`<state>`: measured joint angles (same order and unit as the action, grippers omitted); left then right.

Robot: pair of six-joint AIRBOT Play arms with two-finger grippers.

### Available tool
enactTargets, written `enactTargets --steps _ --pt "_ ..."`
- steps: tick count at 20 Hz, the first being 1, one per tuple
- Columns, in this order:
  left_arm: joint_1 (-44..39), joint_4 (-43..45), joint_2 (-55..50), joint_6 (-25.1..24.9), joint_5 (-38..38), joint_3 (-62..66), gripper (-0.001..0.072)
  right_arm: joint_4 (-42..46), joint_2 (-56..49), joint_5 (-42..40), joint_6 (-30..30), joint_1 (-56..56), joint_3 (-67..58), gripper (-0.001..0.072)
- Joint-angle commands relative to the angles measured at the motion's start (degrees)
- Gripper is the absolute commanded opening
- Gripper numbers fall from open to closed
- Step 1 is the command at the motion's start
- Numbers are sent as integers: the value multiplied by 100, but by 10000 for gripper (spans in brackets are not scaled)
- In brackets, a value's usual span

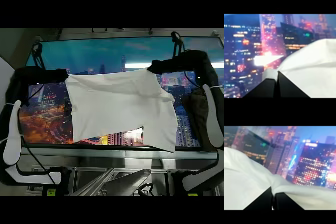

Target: Fold the shirts.

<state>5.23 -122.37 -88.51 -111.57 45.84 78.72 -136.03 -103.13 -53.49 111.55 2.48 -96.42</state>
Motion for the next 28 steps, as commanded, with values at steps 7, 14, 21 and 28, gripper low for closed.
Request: enactTargets --steps 7,14,21,28 --pt "269 -63 -1987 940 2227 2564 686 -310 -177 214 160 -442 -385 396" --pt "1414 1152 -101 1727 4964 1473 686 638 1130 -1904 -522 -2048 -90 623" --pt "1338 407 1423 1147 3027 -3368 684 612 1134 -2579 -446 -2603 476 623" --pt "1338 -369 629 544 2470 -3875 684 483 1134 -2594 -269 -2597 476 623"
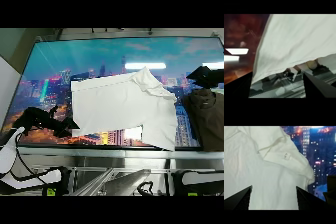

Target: Fold the shirts.

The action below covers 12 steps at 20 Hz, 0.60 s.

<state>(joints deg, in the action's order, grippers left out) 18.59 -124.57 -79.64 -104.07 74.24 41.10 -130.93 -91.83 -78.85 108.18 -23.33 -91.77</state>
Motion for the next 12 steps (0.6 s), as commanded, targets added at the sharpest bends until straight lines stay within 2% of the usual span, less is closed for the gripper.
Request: enactTargets --steps 1,3,4,5,8,12 --pt "2 -162 -297 -203 -369 44 669 -28 4 -81 114 -15 11 623" --pt "-96 -208 -299 -221 -413 448 374 -20 2 -151 155 -15 11 623" --pt "-227 -205 -299 -225 -501 660 79 -20 2 -197 153 -15 11 623" --pt "-348 -203 -302 -249 -636 846 15 -15 2 -199 151 -15 15 623" --pt "-654 -83 -579 -243 -796 1499 13 341 2 -199 -68 -11 328 622" --pt "-369 -74 -1029 -229 -463 2162 13 662 2 7 -63 -13 1790 621"
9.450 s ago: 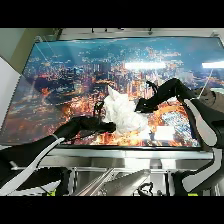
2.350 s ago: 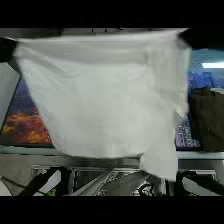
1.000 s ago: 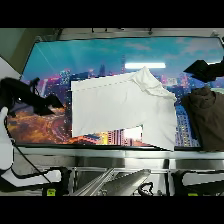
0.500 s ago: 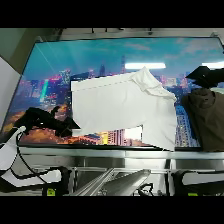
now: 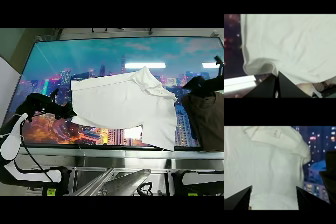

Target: Fold the shirts.

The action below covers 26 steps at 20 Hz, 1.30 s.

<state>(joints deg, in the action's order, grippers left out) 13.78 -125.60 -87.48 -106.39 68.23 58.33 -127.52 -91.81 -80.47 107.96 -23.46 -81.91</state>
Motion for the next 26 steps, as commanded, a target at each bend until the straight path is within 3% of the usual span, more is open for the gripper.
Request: enactTargets --steps 1,5,7,10,12,13,14,16,19,23,26 --pt "258 7 -243 39 133 492 13 553 -2 404 -46 -4 1115 621" --pt "483 -2 -243 -33 234 509 13 334 -190 894 90 85 1582 618" --pt "483 0 -247 -114 190 426 13 258 -380 916 74 321 1585 564" --pt "483 0 -240 -166 219 413 13 234 -754 914 -87 732 1587 538" --pt "483 -15 -234 -166 339 433 13 105 -844 881 42 957 1585 320" --pt "483 -61 -173 -197 361 431 13 -284 -802 730 245 1005 1574 132" --pt "479 -203 -22 -249 365 431 12 -804 -678 540 498 1003 1523 18" --pt "481 -743 577 -490 439 614 12 -1475 -37 269 780 984 1211 18" --pt "485 -949 2100 -544 538 1510 12 -1482 1576 267 780 883 66 17" --pt "483 -798 4859 -304 -964 2629 12 -1475 3779 894 1062 638 -1547 16" --pt "483 46 6384 144 -1969 3084 13 -1215 5191 1904 1379 608 -1974 17"
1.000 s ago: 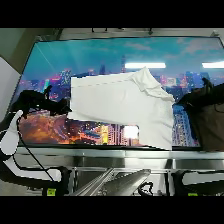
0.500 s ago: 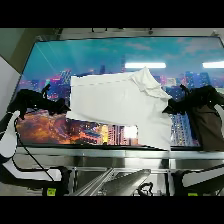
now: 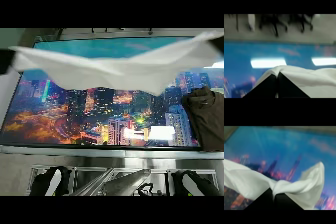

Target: Fold the shirts.

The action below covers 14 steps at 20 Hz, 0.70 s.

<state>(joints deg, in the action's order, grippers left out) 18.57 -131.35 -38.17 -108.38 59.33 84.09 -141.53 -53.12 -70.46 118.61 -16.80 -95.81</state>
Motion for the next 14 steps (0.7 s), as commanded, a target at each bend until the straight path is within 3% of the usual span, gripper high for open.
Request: enactTargets --steps 1,5,9,12,14 --pt "4 848 1709 356 -1073 697 13 402 1668 1147 313 -59 -592 17" --pt "2 1904 1827 997 -444 1355 13 1226 2186 1329 142 -59 -584 18" --pt "-166 1670 809 1040 850 839 12 813 1303 688 -164 -57 -332 16" --pt "-664 1384 -111 935 601 -629 12 291 444 824 -66 203 852 16" --pt "-1093 1388 -774 741 -28 -1613 12 293 -190 1320 125 592 1808 17"
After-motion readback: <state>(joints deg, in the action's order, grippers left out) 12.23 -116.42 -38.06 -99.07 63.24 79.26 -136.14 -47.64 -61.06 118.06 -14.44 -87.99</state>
